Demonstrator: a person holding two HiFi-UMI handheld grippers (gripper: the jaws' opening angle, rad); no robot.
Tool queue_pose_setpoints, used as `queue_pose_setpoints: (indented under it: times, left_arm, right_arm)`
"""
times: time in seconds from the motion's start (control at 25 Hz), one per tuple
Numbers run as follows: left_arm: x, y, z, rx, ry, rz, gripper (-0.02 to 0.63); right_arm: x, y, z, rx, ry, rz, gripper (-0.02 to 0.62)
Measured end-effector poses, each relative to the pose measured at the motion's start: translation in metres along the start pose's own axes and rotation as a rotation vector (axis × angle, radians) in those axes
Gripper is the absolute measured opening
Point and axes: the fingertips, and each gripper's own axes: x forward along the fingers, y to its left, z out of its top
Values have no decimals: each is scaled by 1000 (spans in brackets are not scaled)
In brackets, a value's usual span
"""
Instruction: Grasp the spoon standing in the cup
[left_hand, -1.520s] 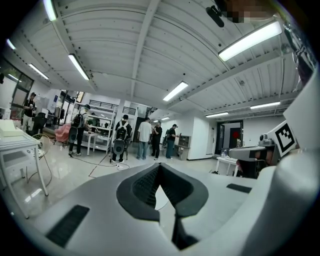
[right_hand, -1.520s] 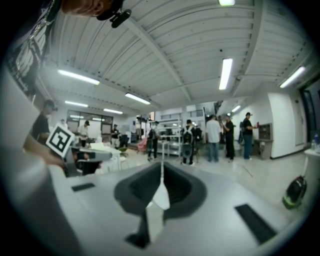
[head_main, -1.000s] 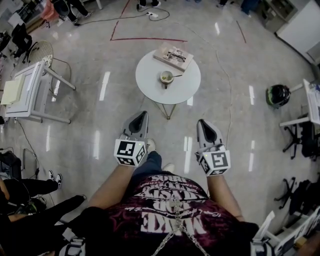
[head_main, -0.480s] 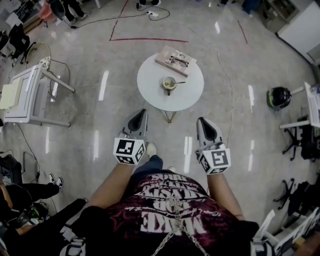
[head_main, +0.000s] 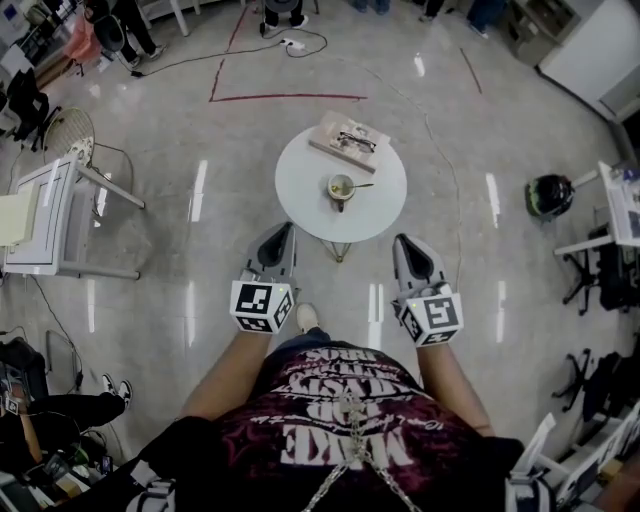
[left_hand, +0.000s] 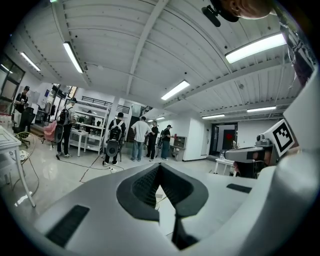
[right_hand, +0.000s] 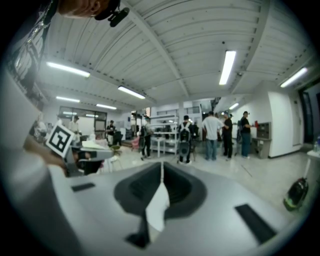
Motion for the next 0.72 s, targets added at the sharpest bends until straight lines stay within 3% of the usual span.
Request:
queue_pose_setpoints:
  times: [0.4, 0.72]
  left_arm:
    - [14, 27, 4, -19, -12, -43, 23]
    - [25, 53, 13, -31, -22, -10, 23]
  right_arm:
    - [15, 5, 9, -31, 4, -69, 37]
    - [11, -18, 19, -61, -10, -145, 37]
